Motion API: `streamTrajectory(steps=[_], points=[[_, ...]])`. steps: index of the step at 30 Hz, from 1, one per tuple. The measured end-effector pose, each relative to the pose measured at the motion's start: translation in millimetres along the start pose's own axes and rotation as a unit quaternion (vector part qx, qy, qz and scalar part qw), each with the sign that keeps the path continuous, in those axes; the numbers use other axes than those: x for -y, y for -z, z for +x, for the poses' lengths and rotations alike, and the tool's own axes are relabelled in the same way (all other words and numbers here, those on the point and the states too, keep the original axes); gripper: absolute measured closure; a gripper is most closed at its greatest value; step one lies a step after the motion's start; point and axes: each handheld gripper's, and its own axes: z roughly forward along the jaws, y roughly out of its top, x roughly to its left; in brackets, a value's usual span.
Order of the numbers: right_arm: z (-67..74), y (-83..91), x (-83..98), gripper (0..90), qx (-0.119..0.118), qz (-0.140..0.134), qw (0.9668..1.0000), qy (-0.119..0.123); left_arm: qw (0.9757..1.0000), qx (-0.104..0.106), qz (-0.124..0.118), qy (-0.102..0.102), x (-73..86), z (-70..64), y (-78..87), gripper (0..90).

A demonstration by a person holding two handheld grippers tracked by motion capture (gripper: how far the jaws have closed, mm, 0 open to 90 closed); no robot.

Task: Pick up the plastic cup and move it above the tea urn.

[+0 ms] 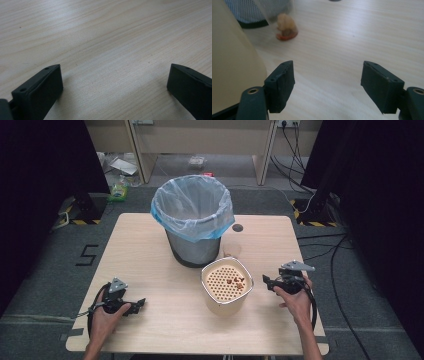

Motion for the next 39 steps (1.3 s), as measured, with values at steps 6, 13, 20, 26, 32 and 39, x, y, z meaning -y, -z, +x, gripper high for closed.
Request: streamTrajectory(steps=[6,13,20,26,32,39], points=[[6.3,-11.5,-33.5,36.0,-0.018,-0.007,0.9998,0.004,1.0,0.0,0.0,0.0,0.0,0.0,0.0,0.0],[17.5,-26.2,-72.3,40.4,-0.03,-0.009,0.9992,0.025,1.0,0.0,0.0,0.0,0.0,0.0,0.1,0.0],[24.6,-52.4,-92.6,50.1,-0.046,0.003,0.9985,0.03,1.0,0.0,0.0,0.0,0.0,0.0,0.0,0.0],[26.1,-65.0,-99.0,55.2,-0.047,0.011,0.9982,0.036,1.0,0.0,0.0,0.0,0.0,0.0,0.0,0.0],[27.4,-78.7,-103.8,56.7,-0.049,0.031,0.9977,0.034,1.0,0.0,0.0,0.0,0.0,0.0,0.0,0.0],[35.8,-98.4,-110.1,60.7,-0.054,0.067,0.9946,0.059,1.0,0.0,0.0,0.0,0.0,0.0,0.0,0.0]])
